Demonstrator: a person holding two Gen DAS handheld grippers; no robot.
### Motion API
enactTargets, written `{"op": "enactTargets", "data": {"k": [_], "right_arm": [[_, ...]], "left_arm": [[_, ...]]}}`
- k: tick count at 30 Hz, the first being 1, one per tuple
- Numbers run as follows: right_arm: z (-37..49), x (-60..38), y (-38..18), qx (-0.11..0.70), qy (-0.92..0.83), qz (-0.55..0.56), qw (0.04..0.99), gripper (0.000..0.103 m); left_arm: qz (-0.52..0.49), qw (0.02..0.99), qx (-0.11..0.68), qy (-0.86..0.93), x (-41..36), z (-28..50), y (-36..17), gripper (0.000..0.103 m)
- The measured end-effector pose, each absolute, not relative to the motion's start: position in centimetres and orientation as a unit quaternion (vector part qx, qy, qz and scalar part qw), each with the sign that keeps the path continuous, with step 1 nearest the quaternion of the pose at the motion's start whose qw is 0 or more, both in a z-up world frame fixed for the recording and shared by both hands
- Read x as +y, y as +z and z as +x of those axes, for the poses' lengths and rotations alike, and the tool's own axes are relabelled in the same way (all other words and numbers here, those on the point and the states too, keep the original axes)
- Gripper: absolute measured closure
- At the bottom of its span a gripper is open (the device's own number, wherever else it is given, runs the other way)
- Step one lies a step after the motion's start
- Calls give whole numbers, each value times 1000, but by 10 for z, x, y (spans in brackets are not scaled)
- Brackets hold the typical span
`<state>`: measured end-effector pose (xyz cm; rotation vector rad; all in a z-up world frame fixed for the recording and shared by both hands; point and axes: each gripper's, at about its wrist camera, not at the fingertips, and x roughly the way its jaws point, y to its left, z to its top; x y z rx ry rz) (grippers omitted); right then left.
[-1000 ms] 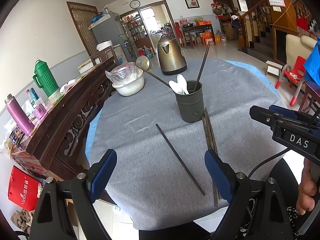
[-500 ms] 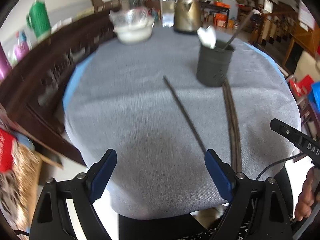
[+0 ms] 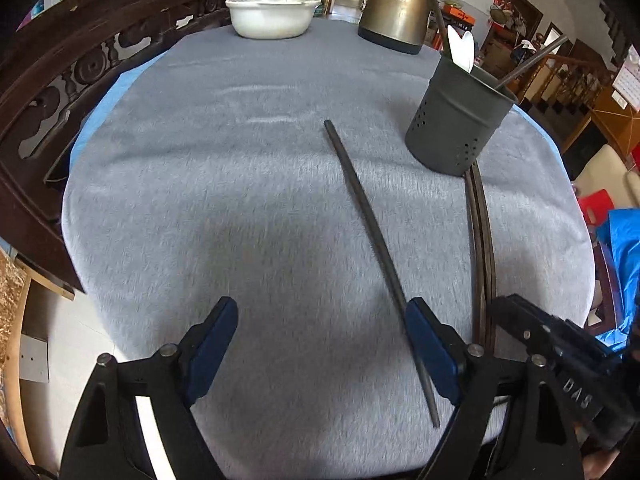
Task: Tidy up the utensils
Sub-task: 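Grasp a dark chopstick with the left tool while the right grasps chopsticks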
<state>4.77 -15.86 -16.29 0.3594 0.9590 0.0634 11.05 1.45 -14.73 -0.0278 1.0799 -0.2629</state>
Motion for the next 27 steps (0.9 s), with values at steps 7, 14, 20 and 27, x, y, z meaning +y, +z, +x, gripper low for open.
{"op": "enactTargets", "data": {"k": [7,14,20,27], "right_arm": [[49,-157,-162,449,13,122,885,79],[48,-182,-161,450,20,183,874,92],[54,-180,-159,448,19,194,873,87],[58,-168,-165,457,0,144,878,88]], "left_arm": [[5,851,511,-122,0,132,-150,30],[33,850,508,-137,-20,137,-153,45],[47,854,497,-148,-23,133,-156,62],[70,858,482,-163,-22,129,-156,87]]}}
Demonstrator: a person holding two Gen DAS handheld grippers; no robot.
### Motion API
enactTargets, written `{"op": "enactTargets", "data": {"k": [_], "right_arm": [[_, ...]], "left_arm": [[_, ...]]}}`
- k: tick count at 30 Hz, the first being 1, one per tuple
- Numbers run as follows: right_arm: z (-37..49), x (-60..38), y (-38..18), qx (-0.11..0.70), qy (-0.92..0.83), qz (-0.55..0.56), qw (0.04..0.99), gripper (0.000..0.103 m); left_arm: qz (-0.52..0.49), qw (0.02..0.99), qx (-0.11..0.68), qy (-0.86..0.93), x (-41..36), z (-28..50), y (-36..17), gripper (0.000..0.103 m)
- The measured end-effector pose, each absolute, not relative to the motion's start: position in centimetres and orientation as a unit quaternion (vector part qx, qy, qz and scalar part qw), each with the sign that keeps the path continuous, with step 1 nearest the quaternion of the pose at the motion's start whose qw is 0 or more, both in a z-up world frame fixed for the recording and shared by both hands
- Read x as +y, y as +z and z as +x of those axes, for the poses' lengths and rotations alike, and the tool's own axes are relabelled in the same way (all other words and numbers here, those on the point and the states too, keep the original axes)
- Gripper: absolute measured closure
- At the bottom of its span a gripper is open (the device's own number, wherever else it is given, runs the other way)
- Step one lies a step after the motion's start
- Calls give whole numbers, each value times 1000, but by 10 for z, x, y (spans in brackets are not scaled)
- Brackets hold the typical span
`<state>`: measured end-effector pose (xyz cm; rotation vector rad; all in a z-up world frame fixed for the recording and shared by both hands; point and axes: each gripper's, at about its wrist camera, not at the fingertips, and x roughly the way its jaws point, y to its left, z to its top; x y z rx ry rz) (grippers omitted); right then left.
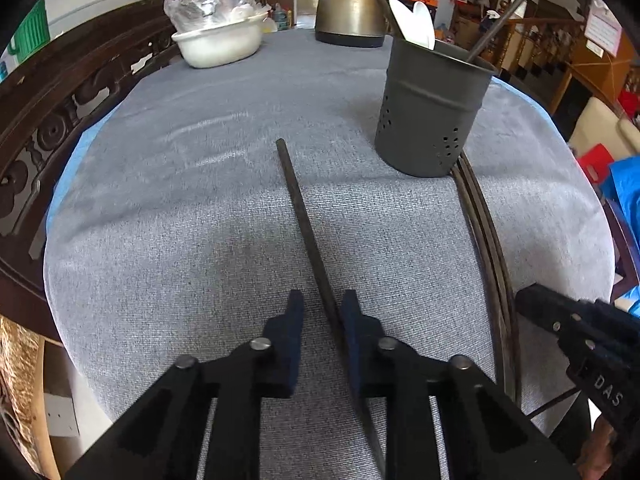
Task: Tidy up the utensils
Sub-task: 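Grasp a dark chopstick with the left tool while the right grasps chopsticks, then lift both held chopsticks up above the grey utensil cup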
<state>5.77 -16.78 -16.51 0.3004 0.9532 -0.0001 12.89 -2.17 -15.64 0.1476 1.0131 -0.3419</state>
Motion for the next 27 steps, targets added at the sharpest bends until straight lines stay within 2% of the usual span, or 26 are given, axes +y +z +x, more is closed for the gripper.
{"op": "enactTargets", "data": {"k": [3,8,10,11,13,21,25,27], "right_arm": [[55,-171,-168,462,-5,131,877,93],[50,-186,-166,457,-2,170,873,93],[48,-197,-163,448,7,214,868,92],[47,-201,-161,444,12,228,867,87],[47,-206,-157,436,19,244,866,87],[76,-193,-167,463,25,222,858,87],[85,-172,-171,459,4,158,874,86],[87,-169,-172,458,-8,138,878,91]], "left_arm": [[72,856,479,-183,-23,124,-157,91],[73,852,469,-223,-28,111,-157,92],[72,851,464,-235,-26,106,-158,92],[70,850,464,-238,-24,105,-159,92],[58,850,465,-241,-19,107,-160,92],[20,857,453,-244,7,103,-143,92],[14,857,457,-237,14,103,-143,92],[13,857,458,-235,15,103,-144,92]]}}
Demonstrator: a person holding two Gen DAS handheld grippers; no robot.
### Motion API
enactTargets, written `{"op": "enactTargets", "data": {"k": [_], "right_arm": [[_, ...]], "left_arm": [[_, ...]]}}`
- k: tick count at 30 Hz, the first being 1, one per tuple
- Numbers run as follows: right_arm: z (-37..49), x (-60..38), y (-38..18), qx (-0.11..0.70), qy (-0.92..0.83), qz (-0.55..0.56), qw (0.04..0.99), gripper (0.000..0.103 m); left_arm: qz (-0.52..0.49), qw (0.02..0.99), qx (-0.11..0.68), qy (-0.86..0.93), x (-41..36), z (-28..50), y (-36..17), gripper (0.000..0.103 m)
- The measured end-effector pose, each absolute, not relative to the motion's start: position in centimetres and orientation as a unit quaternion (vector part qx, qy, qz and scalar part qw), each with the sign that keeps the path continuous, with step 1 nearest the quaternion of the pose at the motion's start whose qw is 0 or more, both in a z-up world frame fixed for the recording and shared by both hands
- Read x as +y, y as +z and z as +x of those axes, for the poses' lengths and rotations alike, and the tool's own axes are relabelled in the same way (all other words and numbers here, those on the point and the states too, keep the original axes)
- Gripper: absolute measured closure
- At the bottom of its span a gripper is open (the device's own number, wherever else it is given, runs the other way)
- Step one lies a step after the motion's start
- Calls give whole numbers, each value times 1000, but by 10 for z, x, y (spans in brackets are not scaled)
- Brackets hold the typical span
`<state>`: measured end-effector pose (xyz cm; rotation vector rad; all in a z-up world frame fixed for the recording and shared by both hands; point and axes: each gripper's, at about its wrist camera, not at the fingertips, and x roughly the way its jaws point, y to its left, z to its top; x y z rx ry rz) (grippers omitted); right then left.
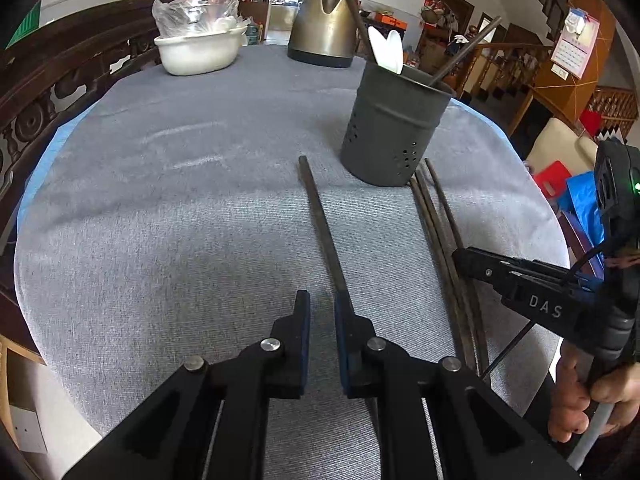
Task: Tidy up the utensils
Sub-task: 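Lift both held chopsticks up above the grey utensil cup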
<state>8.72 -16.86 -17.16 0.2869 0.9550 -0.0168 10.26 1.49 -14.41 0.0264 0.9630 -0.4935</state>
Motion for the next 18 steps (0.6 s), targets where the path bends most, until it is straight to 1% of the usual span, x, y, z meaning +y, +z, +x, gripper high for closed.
{"op": "enactTargets", "data": {"k": [2,8,9,12,15,18], "right_arm": [[87,-169,-172,458,-9,128,880,91],[90,-198,-170,472,7,184,862,91],[93,-202,-168,474,11,192,859,85],[104,-222,-157,474,14,230,850,85],[114,-236,-143,461,14,247,852,78],[129,-249,-138,455,-1,254,853,78]], "left_arm": [[11,857,459,-234,17,101,-142,92],[22,857,457,-237,13,110,-134,92],[20,857,458,-237,13,113,-132,91],[5,855,463,-235,19,129,-130,89],[-2,855,464,-230,27,146,-129,89],[-8,854,465,-233,26,166,-129,89]]}}
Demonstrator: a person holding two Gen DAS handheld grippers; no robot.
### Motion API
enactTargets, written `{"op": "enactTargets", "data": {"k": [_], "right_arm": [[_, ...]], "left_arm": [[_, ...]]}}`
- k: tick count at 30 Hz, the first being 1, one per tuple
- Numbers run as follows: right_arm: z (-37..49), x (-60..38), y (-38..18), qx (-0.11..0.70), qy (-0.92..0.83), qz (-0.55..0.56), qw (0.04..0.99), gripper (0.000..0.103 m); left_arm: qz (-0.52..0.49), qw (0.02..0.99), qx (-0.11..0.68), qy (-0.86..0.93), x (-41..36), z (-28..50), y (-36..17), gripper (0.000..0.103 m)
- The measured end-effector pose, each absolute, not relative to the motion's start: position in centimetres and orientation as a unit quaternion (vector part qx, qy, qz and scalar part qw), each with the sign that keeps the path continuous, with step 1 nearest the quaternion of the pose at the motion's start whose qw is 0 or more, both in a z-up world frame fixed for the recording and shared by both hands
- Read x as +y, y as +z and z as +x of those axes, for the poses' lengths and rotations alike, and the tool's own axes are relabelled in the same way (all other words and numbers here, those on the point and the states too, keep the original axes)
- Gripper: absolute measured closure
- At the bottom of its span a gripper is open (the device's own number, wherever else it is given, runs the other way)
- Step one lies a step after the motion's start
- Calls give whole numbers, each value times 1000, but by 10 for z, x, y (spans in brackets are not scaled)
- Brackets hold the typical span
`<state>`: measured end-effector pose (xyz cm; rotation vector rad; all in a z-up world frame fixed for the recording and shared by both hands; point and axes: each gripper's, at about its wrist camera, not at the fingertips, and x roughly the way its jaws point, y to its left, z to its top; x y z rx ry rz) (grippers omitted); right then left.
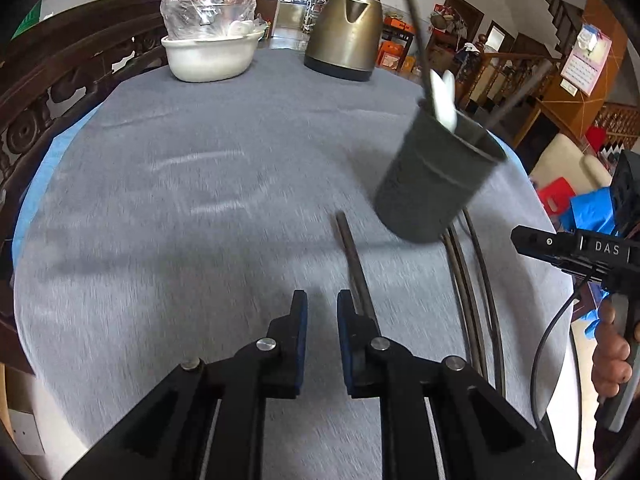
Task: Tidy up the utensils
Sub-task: 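Lift both held chopsticks up above the grey utensil cup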
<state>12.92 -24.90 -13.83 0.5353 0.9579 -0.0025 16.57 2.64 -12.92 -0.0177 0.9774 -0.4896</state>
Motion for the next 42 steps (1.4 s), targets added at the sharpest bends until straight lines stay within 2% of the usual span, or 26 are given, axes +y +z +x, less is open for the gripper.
{"op": "enactTargets", "data": {"k": [11,22,26,28,35,42], "right_arm": [[183,-255,-159,483,-20,268,834,78],[209,-252,-170,521,-21,250,816,79],[216,-241,-171,533,-22,225,815,87],[218,-235,-170,535,-28,205,819,94],[206,-236,-164,510,-21,203,835,97],[167,-246,-116,442,13,208,873,97]], "left_arm": [[-22,837,473,-273,4,217,-134,86],[-36,800,525,-289,-22,251,-155,86],[-40,796,527,-294,-25,254,-155,86],[-32,796,527,-295,-29,254,-156,94],[-42,807,514,-287,-28,249,-154,95],[-51,839,458,-289,-11,225,-111,95]]}}
